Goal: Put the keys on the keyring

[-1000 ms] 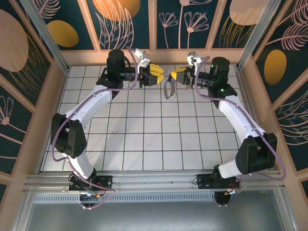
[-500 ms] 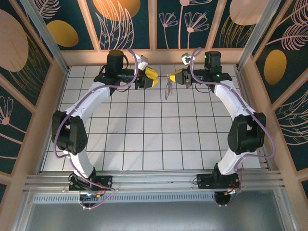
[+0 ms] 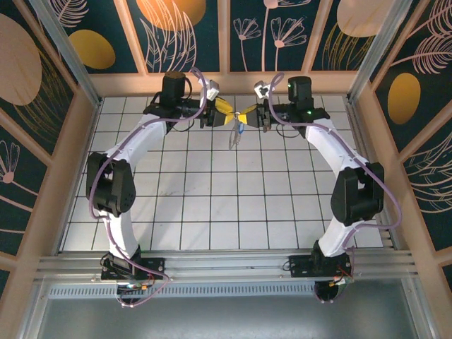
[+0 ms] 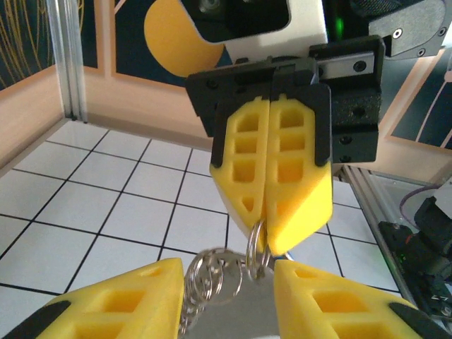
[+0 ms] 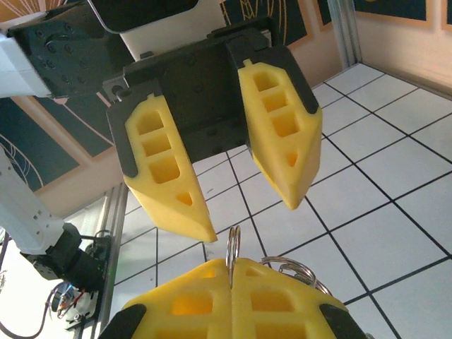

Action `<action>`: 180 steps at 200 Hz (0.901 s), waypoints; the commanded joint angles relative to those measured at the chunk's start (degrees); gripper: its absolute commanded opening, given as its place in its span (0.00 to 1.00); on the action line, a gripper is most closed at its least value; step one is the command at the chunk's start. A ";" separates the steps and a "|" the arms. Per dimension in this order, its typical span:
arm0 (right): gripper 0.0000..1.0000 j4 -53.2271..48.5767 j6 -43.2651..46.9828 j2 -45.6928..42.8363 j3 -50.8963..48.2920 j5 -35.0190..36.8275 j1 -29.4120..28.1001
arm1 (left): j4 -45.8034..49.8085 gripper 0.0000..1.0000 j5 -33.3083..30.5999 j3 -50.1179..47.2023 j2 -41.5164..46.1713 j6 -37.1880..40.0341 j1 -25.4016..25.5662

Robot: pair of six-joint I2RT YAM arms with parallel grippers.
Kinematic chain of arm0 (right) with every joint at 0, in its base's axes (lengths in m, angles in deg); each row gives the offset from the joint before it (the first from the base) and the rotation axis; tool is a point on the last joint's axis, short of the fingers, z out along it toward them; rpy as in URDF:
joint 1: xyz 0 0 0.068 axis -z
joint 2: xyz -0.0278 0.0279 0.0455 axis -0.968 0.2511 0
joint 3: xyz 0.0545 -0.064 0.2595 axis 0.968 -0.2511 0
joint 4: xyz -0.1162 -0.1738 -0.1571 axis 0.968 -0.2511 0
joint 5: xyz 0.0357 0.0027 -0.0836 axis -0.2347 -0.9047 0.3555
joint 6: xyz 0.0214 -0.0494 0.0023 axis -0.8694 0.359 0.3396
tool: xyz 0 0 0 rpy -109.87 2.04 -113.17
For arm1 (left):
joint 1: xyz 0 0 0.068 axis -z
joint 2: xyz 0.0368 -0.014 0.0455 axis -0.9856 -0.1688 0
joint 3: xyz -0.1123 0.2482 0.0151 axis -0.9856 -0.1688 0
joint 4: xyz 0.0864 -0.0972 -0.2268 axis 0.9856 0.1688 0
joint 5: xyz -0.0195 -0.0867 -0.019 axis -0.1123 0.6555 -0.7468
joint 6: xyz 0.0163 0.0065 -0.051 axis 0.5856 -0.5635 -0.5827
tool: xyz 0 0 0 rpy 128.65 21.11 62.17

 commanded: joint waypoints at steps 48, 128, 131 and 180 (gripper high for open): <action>0.00 2.44 -0.45 0.56 0.86 -1.68 -0.81 | 1.12 0.37 7.04 2.38 -1.86 0.87 -0.36; 0.00 2.61 -0.61 0.29 1.49 -1.77 -1.75 | -0.73 0.34 10.12 2.01 -2.21 -0.99 -0.32; 0.00 2.67 -0.62 0.30 1.47 -1.77 -1.74 | -0.77 0.33 10.32 2.04 -2.21 -1.14 -0.36; 0.00 3.40 -0.97 0.33 1.36 -1.33 -1.88 | -0.96 0.23 12.66 0.92 -2.22 -1.24 -0.26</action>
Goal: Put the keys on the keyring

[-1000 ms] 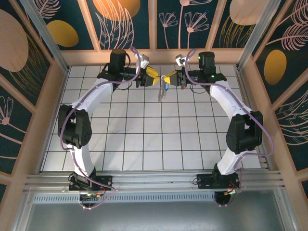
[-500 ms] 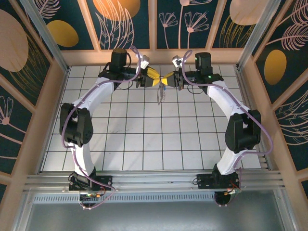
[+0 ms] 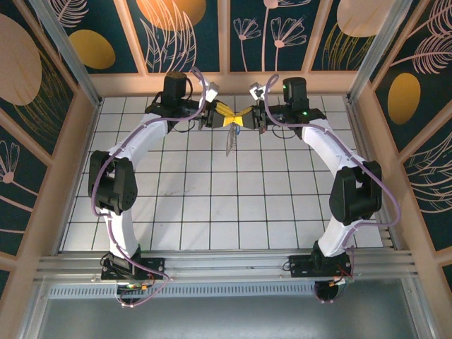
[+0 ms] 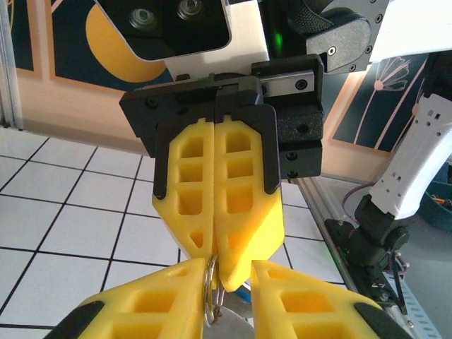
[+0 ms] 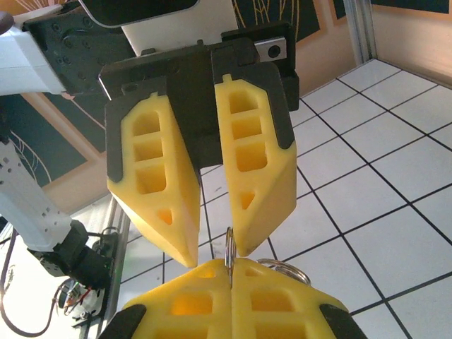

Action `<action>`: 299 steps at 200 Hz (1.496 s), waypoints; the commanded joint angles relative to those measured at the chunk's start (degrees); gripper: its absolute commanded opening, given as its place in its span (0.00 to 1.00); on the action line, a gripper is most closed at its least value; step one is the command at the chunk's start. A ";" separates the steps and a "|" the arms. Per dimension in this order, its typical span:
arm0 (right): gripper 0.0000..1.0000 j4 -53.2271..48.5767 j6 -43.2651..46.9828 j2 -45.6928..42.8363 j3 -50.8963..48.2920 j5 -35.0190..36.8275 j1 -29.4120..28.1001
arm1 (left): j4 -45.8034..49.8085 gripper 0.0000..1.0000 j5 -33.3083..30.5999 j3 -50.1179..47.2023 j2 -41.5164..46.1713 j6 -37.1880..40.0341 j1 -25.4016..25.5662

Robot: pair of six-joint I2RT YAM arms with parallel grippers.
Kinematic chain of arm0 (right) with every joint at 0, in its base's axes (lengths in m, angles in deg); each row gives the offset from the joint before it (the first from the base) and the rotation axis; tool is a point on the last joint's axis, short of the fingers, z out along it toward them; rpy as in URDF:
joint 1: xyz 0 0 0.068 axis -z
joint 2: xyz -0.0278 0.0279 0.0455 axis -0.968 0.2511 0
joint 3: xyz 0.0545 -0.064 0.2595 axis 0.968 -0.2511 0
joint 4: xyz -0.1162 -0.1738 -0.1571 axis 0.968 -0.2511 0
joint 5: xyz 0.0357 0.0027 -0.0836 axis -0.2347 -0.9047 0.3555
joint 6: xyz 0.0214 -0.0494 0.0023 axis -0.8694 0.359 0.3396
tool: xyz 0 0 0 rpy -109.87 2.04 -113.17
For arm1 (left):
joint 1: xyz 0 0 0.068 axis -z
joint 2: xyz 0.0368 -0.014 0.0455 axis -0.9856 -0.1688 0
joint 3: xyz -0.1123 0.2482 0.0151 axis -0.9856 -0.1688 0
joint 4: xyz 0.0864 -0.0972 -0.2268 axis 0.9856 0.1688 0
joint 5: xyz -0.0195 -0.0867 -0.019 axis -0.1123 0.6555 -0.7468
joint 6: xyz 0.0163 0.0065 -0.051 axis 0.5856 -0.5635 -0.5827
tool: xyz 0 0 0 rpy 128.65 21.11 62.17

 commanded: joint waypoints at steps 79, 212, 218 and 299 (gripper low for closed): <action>0.00 3.11 -0.71 -0.24 1.19 -0.78 0.07 | 0.95 0.01 6.03 -1.41 0.03 2.93 -0.25; 0.44 17.43 -10.48 -6.12 -8.38 1.60 2.54 | -24.17 0.00 -4.56 -13.57 8.44 -11.52 -0.07; 0.44 18.88 -11.36 -6.67 -9.56 2.16 2.66 | -25.73 0.00 -5.00 -14.01 8.77 -12.43 -0.04; 0.48 37.89 -19.42 -16.66 -29.05 19.35 0.73 | -47.70 0.00 -9.58 -19.76 9.69 -29.13 -0.02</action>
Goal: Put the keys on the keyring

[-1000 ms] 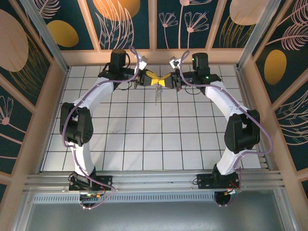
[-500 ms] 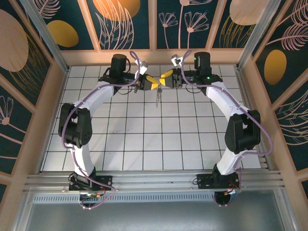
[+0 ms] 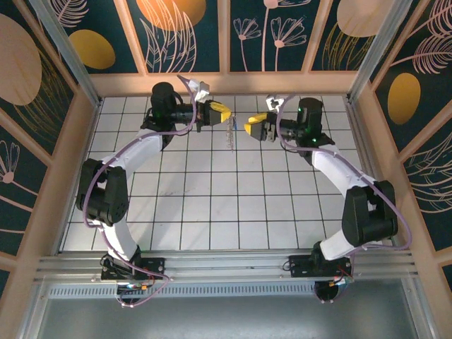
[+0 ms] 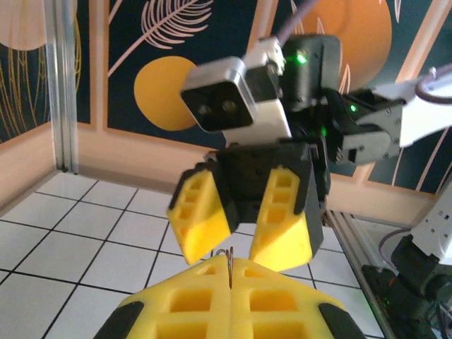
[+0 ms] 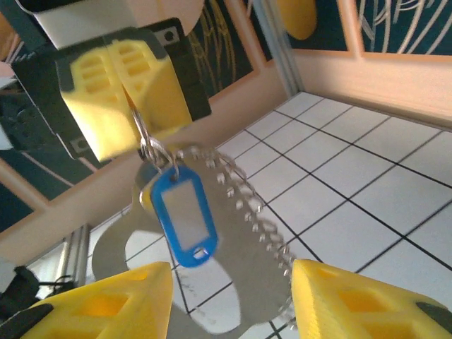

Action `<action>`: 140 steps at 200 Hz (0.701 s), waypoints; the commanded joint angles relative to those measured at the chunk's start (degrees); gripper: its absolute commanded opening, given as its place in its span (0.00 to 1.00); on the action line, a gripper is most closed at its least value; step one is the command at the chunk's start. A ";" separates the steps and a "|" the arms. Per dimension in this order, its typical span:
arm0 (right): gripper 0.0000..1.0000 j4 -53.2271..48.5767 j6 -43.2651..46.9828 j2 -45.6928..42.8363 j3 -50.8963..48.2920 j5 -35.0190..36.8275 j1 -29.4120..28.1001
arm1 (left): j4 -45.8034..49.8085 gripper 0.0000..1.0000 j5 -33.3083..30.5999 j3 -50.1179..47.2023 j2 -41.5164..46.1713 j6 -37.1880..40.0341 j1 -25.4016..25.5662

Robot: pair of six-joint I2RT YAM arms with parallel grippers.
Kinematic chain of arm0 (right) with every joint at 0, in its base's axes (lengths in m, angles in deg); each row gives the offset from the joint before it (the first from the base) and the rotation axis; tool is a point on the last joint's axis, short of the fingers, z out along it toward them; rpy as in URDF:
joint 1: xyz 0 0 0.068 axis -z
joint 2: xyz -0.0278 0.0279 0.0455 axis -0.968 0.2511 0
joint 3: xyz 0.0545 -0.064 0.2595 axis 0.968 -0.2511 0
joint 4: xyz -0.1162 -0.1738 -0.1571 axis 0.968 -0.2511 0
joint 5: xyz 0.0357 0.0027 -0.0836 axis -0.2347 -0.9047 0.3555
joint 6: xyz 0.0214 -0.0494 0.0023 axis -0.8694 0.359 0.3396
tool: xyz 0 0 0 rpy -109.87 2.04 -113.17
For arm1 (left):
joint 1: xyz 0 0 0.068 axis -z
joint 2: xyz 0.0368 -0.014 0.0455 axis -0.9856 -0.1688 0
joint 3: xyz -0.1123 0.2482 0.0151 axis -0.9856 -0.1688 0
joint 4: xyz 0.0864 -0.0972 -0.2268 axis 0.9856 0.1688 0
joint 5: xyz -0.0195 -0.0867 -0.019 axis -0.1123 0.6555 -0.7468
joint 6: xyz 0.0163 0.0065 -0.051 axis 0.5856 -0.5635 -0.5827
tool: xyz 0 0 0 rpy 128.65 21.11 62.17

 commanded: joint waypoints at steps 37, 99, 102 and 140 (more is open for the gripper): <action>0.50 12.58 -1.58 -5.88 -7.62 21.26 -7.16 | -16.47 0.00 -3.22 -4.87 2.36 -10.34 0.45; 0.50 13.05 -0.01 -3.47 -5.77 29.16 -11.20 | -22.22 0.00 -3.81 -6.85 2.46 -14.35 1.01; 0.50 13.05 -0.07 -3.30 -5.71 29.18 -11.29 | -22.22 0.00 -3.80 -6.81 2.43 -14.45 1.03; 0.50 13.48 0.17 -2.34 -4.86 29.25 -12.00 | -22.31 0.00 -4.02 -6.89 2.51 -14.53 1.29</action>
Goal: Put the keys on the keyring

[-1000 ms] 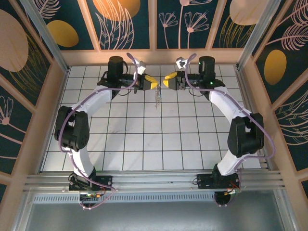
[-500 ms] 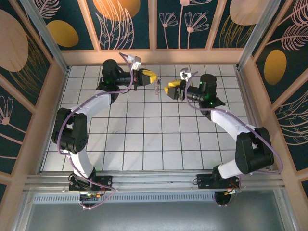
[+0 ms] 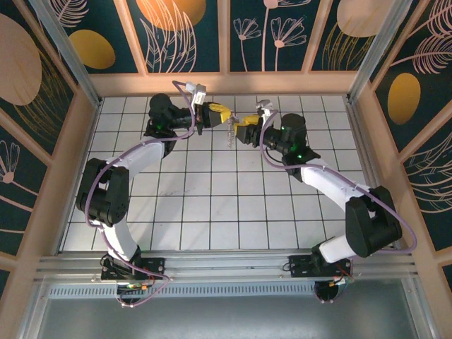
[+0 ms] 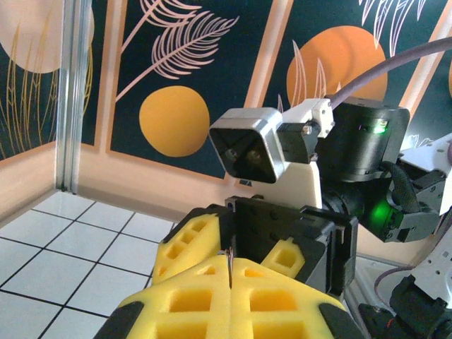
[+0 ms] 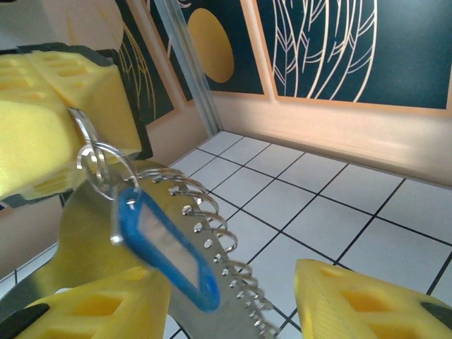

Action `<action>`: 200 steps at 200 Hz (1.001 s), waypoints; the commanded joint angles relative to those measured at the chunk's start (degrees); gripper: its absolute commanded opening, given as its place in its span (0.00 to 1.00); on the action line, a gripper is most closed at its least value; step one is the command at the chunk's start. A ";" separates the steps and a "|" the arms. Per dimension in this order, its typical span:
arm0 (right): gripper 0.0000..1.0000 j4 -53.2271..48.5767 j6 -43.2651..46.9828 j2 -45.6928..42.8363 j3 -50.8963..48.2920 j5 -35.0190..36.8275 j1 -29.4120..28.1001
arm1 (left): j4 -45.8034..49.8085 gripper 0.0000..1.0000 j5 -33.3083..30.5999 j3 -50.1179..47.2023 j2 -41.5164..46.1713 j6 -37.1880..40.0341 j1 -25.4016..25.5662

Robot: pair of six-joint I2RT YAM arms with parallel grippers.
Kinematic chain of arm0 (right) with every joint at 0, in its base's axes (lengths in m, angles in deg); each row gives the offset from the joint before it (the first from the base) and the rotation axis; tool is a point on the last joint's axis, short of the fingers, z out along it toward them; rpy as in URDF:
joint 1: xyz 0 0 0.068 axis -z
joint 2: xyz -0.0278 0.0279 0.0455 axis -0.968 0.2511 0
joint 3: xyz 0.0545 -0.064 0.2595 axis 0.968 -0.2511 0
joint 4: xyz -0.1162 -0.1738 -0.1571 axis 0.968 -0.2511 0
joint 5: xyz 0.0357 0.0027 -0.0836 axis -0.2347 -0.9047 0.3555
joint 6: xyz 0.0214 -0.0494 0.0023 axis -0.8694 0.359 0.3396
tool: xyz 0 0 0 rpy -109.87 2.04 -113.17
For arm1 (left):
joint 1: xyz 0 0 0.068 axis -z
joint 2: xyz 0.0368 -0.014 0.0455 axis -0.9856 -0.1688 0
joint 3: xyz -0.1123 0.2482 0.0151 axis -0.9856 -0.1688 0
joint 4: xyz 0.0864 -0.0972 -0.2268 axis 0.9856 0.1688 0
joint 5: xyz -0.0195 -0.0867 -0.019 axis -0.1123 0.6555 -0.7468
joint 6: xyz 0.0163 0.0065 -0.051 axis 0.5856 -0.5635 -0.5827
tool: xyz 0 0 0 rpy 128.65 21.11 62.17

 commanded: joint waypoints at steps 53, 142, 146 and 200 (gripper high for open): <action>0.47 2.63 1.81 1.30 3.53 0.14 -1.51 | -4.94 0.00 -0.89 -0.36 1.87 -2.13 0.50; 0.00 -1.29 5.60 0.32 3.89 -2.35 -2.91 | -11.51 0.00 -2.31 -1.02 1.17 -7.25 0.47; 0.00 -1.51 5.74 0.28 3.82 -2.44 -2.92 | -11.67 0.00 -2.31 -1.02 1.14 -7.34 0.48; 0.00 -4.74 7.69 0.34 4.75 -4.77 -3.66 | -13.39 0.00 -2.74 -0.75 0.71 -8.69 0.54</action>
